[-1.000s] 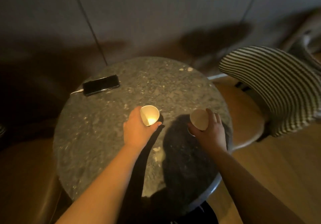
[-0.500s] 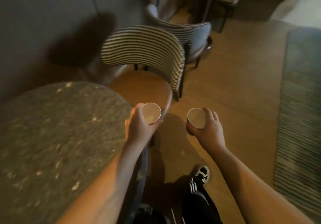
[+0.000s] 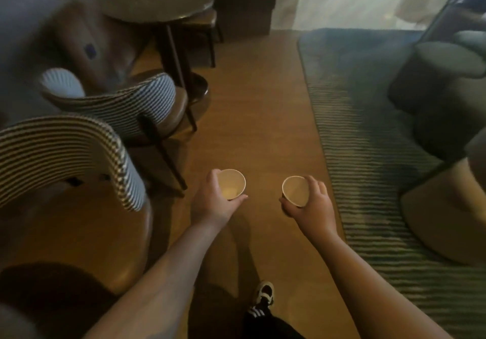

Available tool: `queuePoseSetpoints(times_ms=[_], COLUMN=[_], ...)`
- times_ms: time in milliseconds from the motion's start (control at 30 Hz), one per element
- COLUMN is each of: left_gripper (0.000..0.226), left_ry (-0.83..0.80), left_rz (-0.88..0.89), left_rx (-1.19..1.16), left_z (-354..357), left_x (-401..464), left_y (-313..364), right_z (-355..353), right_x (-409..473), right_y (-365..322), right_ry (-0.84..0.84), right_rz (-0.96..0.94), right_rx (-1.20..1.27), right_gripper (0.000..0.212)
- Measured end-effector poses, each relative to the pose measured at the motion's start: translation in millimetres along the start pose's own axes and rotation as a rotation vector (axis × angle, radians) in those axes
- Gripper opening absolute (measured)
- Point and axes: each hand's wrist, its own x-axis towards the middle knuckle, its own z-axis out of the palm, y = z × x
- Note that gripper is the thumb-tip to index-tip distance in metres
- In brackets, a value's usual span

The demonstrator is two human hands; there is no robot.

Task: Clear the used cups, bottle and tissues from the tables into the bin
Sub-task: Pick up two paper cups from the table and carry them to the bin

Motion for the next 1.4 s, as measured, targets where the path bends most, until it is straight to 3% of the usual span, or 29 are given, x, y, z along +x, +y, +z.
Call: queuePoseSetpoints(times_ms=[233, 633, 1000, 1400], left_gripper=[0.083, 0.08, 0.082, 0.082], left_ry=[-0.08, -0.166, -0.233, -0.294], left_rz=[0.101, 0.201, 0.293, 0.329], left_rx=[-0.066, -0.018, -0.046, -0.084], left_z=[73.9, 172.9, 288.0, 397.4], left_x=[87.4, 253.6, 512.4, 727.6], left_y=[95.4, 176.1, 282.1, 369.1], right_z=[-44.9, -66.8, -82.0, -95.6], right_x=[103.6, 282.2, 573.2, 807.5], right_y=[47.6, 101.6, 112.3, 147.4], right_ry=[0.107, 0.188, 0.201, 0.19], right_rz=[0.084, 0.19, 0.288, 0.375], right_rx=[-0.048, -0.059, -0.08, -0.031], right_gripper=[0.087, 0.085, 0.085, 0.084])
